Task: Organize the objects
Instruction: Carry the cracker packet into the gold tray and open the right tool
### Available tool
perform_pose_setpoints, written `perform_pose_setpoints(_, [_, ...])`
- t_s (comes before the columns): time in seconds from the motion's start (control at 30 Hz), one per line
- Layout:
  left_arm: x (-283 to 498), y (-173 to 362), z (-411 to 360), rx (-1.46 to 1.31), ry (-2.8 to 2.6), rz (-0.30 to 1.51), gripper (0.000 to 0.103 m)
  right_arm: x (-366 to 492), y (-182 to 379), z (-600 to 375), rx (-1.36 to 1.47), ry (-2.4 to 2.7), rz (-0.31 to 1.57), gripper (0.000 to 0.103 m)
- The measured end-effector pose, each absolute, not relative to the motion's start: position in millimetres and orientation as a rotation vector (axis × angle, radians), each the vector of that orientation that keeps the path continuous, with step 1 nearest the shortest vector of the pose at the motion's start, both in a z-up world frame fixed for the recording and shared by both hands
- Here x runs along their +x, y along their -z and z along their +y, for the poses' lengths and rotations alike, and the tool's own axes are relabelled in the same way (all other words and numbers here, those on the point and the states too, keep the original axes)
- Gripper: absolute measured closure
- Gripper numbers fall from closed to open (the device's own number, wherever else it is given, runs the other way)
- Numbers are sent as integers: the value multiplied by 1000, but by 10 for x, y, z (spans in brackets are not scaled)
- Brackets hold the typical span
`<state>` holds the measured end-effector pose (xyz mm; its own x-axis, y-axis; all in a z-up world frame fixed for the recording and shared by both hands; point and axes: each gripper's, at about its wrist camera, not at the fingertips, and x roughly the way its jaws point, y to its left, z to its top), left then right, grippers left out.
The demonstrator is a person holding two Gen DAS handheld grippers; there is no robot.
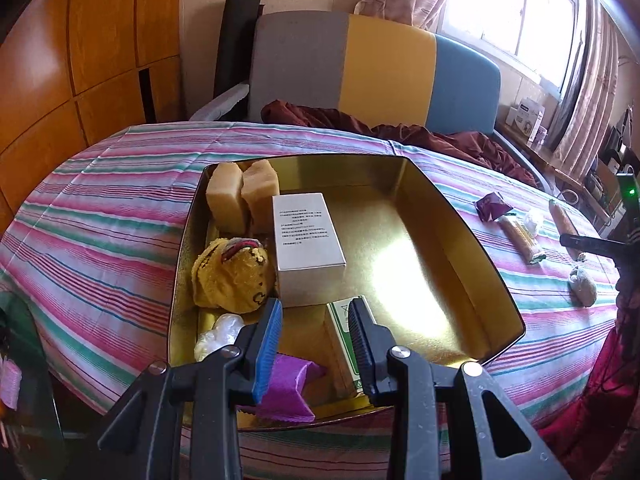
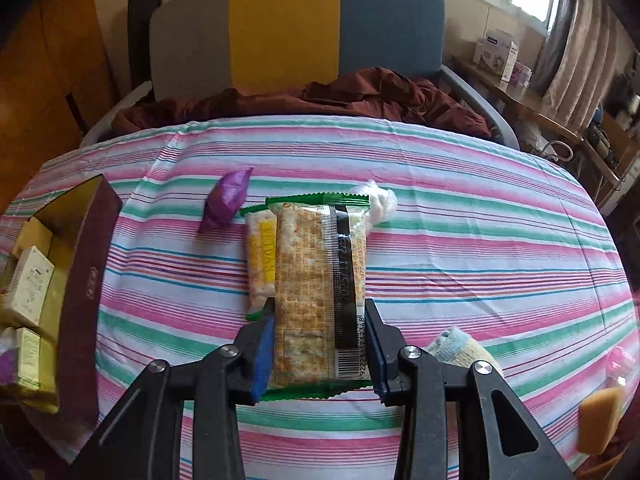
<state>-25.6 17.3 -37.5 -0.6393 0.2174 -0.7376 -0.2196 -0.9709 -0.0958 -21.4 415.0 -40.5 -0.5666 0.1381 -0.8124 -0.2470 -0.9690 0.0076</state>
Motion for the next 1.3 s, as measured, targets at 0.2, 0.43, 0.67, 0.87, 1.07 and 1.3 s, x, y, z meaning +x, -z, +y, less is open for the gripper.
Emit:
perform_pose_setpoints(0.2, [-252,352,42,-1172,-2686,-64,69,-278,39,3267,-1325,-2820,100,63])
perform_pose_setpoints(0.43, [-261,354,-180,-1172,-2718,-140,69,-558,-27,2086,-1461,-2999,-36,63])
perform_pose_setpoints(0.67, [-286,381,-308,-1186,-2721,-197,69,-976,464,1443,-1694,-2875,-167,63])
perform_pose_setpoints(0.87, [-293,427,-311,-1212,-2708,-213,69,-1147,761,1262,-1798,-2814,-45,60])
perform_pose_setpoints(1.07, [-288,448,-288,-1214,-2709,-198,69,-1052,751,1251,-1788,-2910,71,55])
perform_pose_setpoints(1.3, [-265,441,-219,-1211,-2706,-158,69,-857,592,1399,-1687,-2981,85,51])
